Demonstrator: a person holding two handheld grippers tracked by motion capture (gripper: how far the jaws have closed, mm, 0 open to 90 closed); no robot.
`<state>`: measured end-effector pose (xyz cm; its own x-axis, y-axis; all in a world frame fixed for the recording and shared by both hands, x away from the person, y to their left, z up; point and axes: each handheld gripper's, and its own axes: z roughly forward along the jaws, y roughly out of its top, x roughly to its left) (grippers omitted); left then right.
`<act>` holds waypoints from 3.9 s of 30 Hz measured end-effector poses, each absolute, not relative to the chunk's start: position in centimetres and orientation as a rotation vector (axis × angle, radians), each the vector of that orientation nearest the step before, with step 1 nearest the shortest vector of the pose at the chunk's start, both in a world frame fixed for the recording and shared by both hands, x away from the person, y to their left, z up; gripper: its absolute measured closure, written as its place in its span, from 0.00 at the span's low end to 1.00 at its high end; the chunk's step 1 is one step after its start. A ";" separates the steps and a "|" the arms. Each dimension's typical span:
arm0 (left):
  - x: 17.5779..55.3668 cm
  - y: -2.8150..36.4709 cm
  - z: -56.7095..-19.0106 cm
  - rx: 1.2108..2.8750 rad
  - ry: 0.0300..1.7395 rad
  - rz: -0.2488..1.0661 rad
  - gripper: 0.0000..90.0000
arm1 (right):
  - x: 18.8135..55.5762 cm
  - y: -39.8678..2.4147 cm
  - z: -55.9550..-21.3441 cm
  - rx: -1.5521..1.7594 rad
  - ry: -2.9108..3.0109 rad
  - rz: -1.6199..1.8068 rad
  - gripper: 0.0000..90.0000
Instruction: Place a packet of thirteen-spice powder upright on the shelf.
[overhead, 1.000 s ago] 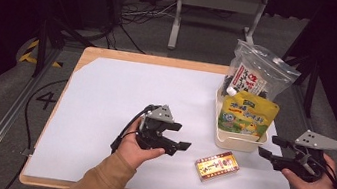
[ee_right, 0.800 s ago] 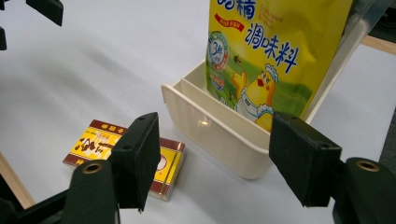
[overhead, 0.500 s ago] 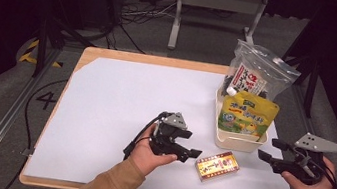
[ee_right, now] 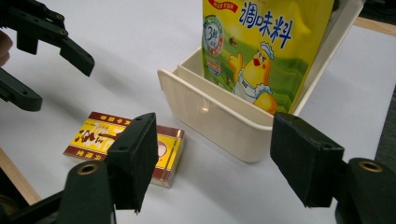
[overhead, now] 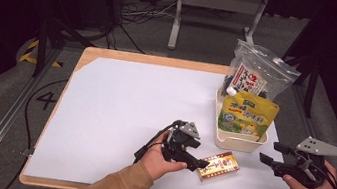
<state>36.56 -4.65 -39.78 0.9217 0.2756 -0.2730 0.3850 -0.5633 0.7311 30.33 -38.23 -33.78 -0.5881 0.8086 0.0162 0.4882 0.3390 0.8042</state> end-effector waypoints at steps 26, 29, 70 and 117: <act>36.3 -7.7 -42.4 2.382 0.417 -0.189 0.24 | 30.3 -38.2 -34.3 1.172 2.257 1.122 0.34; 36.2 -7.9 -42.5 2.391 0.413 -0.180 0.23 | 30.3 -38.1 -34.4 1.172 2.264 1.115 0.34; 35.0 -9.1 -43.1 2.515 0.373 -0.004 0.35 | 30.7 -37.1 -35.0 1.155 2.307 1.094 0.34; 33.0 -3.8 -37.1 2.299 0.353 0.178 0.36 | 30.7 -31.8 -28.3 1.115 2.355 1.191 0.53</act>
<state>32.96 -3.75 -37.08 0.9514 0.3074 0.0175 0.1970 -0.6513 0.7328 30.66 -31.76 -28.29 -0.6651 0.7409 0.0933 0.5142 0.3637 0.7767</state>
